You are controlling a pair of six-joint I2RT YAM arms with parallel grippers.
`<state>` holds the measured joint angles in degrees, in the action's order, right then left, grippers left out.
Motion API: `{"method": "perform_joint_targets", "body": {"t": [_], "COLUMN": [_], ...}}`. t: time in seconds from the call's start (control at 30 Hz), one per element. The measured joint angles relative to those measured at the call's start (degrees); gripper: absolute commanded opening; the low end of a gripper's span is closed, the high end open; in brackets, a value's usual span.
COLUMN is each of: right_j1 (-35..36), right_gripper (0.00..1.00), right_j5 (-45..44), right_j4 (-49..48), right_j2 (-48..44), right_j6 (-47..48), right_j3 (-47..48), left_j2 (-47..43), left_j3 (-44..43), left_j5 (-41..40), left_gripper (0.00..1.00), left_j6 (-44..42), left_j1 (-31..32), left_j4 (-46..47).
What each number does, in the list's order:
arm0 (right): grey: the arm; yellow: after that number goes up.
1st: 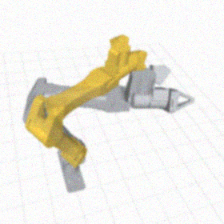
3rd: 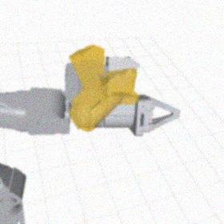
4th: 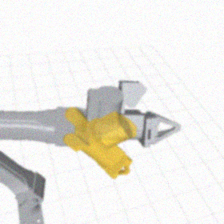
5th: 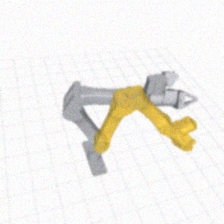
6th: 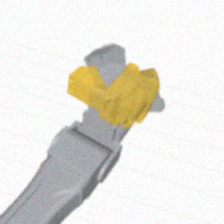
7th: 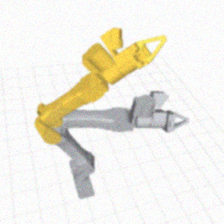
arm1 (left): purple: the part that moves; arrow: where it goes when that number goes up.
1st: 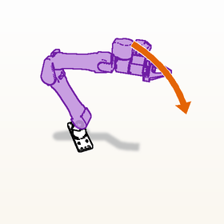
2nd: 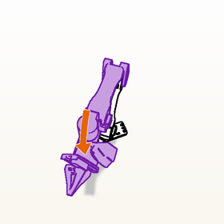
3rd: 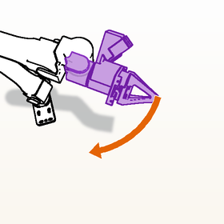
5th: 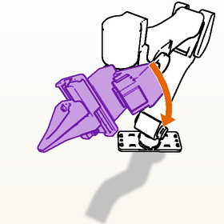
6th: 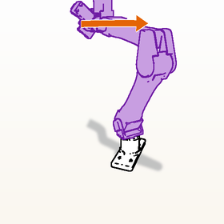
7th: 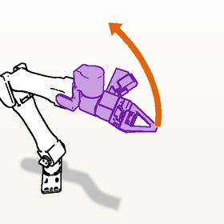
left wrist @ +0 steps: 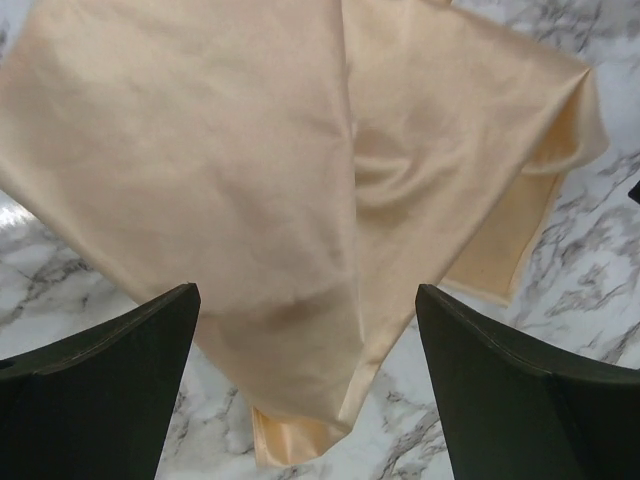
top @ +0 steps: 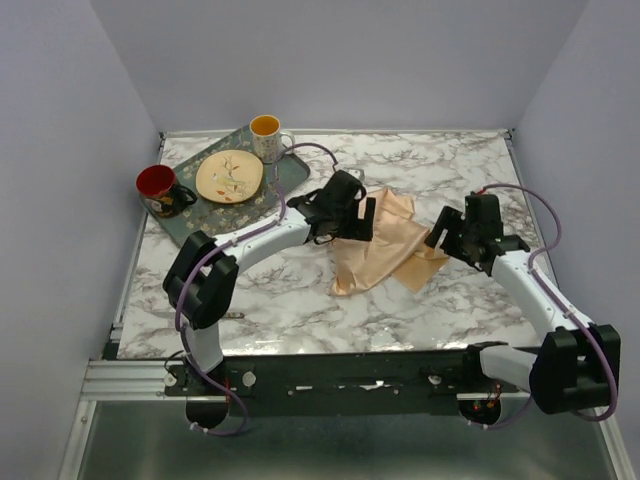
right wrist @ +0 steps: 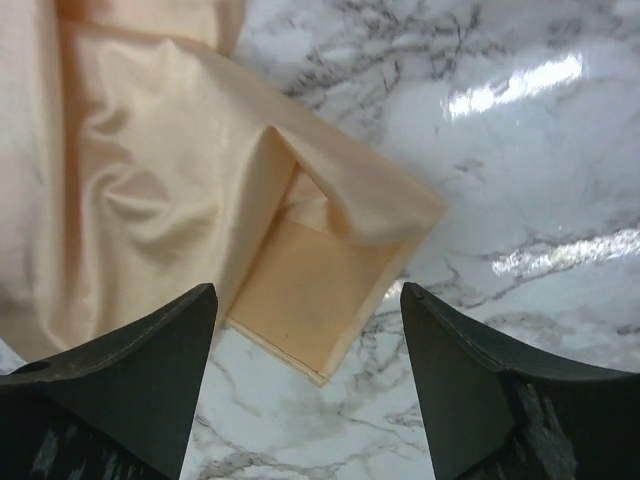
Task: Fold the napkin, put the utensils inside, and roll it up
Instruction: Move the napkin to the centre of the board, then flatten the napkin out
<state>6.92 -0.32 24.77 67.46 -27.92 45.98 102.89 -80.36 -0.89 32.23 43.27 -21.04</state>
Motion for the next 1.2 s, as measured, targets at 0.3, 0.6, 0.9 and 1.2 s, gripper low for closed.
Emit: {"method": "perform_joint_targets", "body": {"t": [0.3, 0.6, 0.9, 1.2], "right_j1": [-2.4, -2.4, -2.4, -1.6], "right_gripper": [0.74, 0.68, 0.18, 0.01], "right_j5": [-0.3, -2.7, -4.2, -0.3], "right_j4": [0.2, -1.7, -4.2, -4.6], "right_j2": [7.6, 12.9, 19.2, 11.9], "right_j6": [0.5, 4.9, 8.5, 10.1], "right_j3": [-3.5, -0.6, 3.9, 1.9], "left_j2": [-8.7, -10.0, 0.2, -0.7], "left_j3": [13.7, 17.7, 12.1, 10.2], "left_j5": [-8.0, -8.6, -8.3, -8.1], "left_gripper": [0.99, 0.98, 0.41, 0.0], "left_j6": [1.2, 4.7, 4.7, 4.2], "left_j1": [11.2, 11.3, 7.2, 2.9], "left_j4": [-3.0, -0.9, 1.4, -0.2]}}
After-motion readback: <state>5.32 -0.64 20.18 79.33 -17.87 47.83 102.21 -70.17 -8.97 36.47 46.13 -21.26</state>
